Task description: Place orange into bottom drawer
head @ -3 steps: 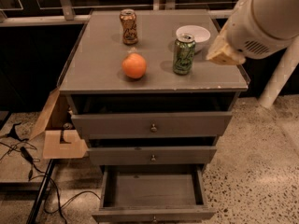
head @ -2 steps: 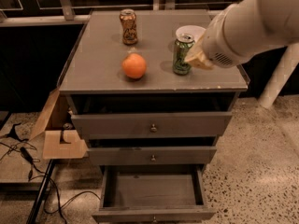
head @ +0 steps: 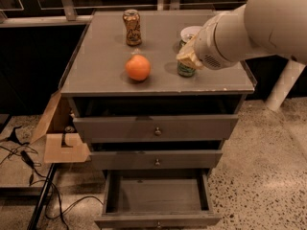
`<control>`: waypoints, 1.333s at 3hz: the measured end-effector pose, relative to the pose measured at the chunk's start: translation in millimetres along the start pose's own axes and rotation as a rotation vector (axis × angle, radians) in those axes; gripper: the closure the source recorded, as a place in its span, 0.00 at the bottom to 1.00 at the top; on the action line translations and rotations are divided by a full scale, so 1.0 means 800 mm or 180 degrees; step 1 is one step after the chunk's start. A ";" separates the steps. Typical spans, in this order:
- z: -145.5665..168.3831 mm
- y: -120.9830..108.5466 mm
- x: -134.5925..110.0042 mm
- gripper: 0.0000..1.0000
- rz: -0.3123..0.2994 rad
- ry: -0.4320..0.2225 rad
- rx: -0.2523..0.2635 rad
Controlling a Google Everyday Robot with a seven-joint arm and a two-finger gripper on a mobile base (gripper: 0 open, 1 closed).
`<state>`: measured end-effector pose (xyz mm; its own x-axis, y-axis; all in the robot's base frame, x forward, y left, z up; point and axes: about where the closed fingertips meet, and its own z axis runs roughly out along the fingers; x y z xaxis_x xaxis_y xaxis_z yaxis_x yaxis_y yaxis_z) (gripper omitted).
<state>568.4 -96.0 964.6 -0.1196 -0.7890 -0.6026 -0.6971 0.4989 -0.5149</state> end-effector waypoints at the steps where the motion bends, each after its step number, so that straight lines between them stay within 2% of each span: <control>1: 0.015 0.011 0.008 0.81 0.0082 -0.0050 -0.0070; 2: 0.043 0.029 -0.003 0.50 0.0179 -0.0239 -0.0199; 3: 0.062 0.039 -0.013 0.27 0.0215 -0.0346 -0.0293; 4: 0.083 0.046 -0.023 0.08 0.0218 -0.0436 -0.0379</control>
Offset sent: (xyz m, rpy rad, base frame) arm 0.0134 0.0358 -0.0447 0.1537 0.0455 0.0575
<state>591.8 -39.5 916.6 -0.0778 -0.6945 -0.7153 -0.7704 0.4973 -0.3990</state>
